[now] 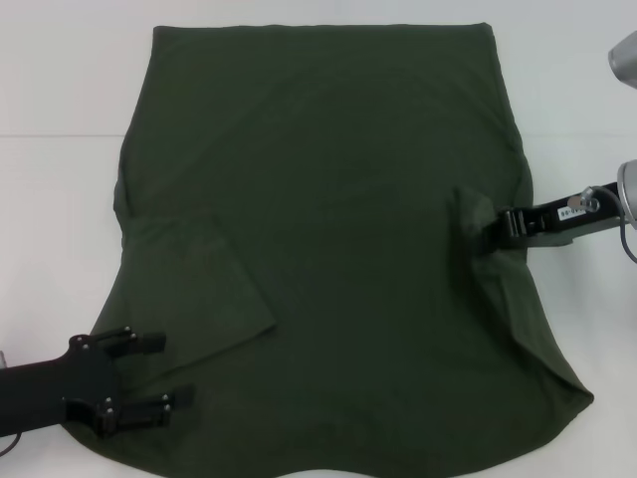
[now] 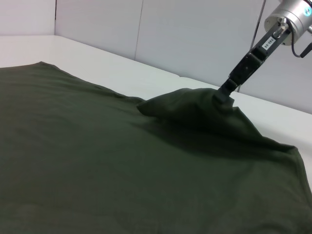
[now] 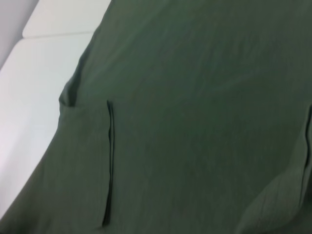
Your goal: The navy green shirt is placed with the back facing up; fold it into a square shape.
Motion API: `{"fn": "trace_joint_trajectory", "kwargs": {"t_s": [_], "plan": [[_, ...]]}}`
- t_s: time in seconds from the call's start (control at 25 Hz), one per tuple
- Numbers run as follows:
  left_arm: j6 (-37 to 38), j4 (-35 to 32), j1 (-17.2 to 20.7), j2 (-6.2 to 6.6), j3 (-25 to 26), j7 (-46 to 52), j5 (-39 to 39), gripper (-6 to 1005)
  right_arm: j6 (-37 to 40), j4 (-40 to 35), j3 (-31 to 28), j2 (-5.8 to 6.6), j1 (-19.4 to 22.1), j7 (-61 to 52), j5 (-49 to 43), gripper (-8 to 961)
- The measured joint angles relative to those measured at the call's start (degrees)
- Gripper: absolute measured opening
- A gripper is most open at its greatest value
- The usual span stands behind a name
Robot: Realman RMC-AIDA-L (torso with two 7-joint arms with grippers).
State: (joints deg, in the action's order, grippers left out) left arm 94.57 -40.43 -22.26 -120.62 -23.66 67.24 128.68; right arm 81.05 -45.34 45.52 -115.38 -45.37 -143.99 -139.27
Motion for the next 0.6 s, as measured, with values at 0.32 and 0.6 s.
{"fn": "trace_joint_trajectory", "kwargs": {"t_s": [0.32,0.6], "plan": [[0.0,0.0,-0.2,0.01,-0.2,0.0,0.0,823,-1.9,2.1,0.1,-0.35,-0.8,0.0,0.8,14],[-0.1,0.0,-0.2,-0.06,-0.3,0.0,0.0,823,-2.5,3.4,0.2,-0.46,-1.2,0.8,1.0,23]]}}
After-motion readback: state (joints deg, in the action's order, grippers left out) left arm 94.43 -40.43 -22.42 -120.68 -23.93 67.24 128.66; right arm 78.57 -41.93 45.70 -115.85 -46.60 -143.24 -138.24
